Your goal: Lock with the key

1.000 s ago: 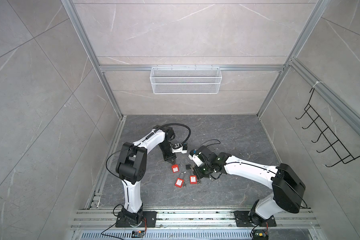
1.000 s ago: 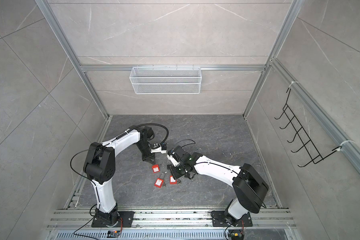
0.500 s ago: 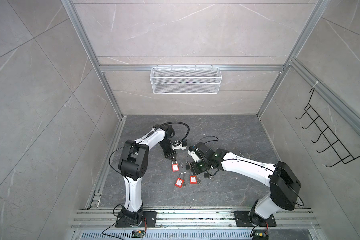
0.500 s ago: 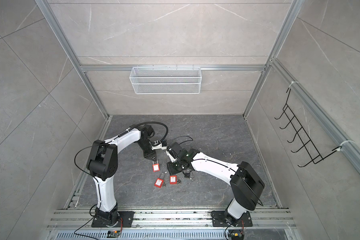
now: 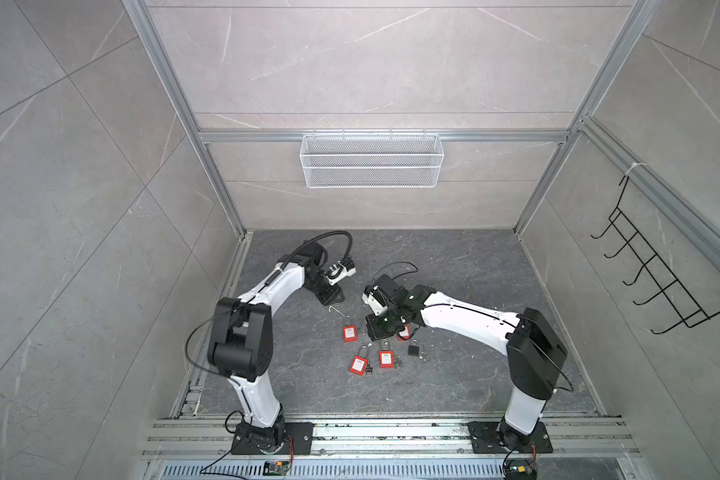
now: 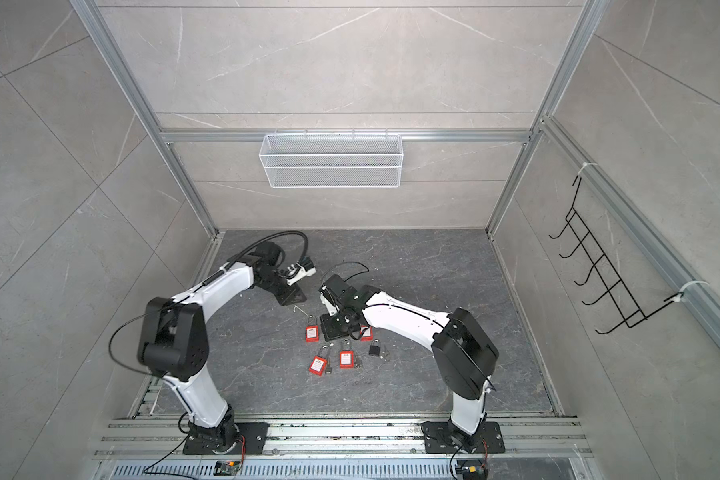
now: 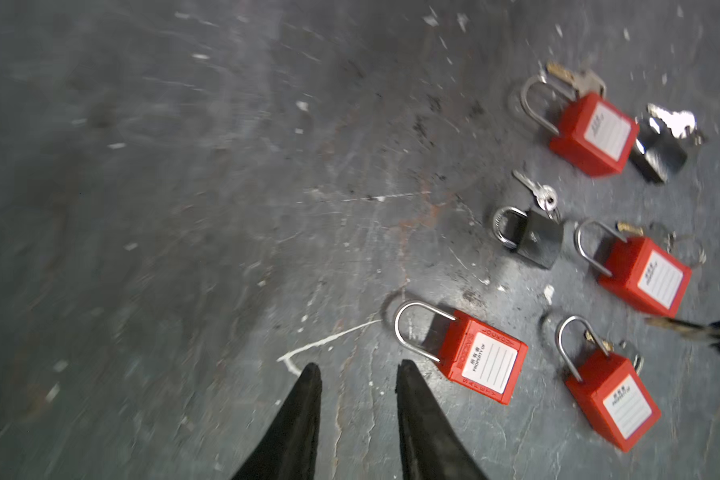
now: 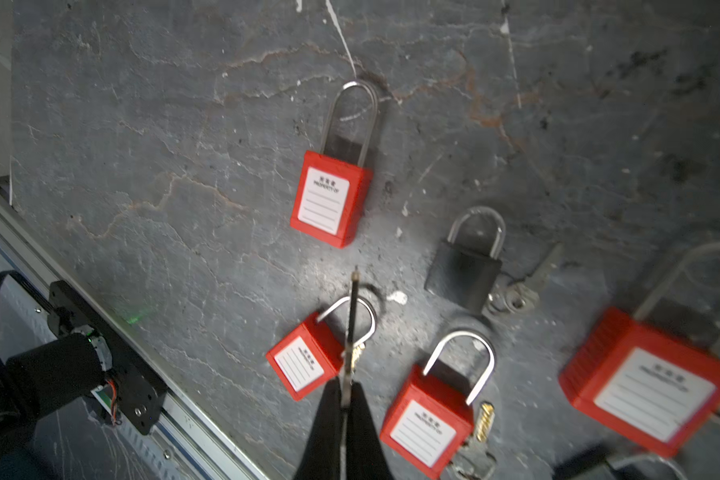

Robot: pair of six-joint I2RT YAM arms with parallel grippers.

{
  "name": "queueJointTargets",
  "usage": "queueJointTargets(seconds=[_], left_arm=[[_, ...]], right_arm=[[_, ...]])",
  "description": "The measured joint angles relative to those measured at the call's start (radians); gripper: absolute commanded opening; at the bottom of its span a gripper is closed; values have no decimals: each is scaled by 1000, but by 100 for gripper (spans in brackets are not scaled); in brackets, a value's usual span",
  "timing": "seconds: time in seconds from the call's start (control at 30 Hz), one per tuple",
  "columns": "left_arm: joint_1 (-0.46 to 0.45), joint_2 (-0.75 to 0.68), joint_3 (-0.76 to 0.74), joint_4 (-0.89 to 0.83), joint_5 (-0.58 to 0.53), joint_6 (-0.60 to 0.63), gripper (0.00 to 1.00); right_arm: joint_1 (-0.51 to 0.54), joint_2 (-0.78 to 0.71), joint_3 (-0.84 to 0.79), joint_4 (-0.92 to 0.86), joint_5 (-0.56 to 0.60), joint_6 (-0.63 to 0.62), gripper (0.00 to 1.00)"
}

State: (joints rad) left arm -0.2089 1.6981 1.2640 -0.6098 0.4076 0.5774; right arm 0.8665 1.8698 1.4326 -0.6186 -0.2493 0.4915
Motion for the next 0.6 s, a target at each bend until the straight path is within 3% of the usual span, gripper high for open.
queueJointTargets(seconds=[0.13,0.27,0.6], left_arm=[[103,-218,-180,145,23,-154,34],[112,-387,-316,216,47,-248,35],[109,-540,-471,270,74,-352,35]], right_arm=[[-1,95,84,-3,-34,18,0],[-15,172,122,-10,-55,34,0],[-70,288,201,-29,-93,41,3]])
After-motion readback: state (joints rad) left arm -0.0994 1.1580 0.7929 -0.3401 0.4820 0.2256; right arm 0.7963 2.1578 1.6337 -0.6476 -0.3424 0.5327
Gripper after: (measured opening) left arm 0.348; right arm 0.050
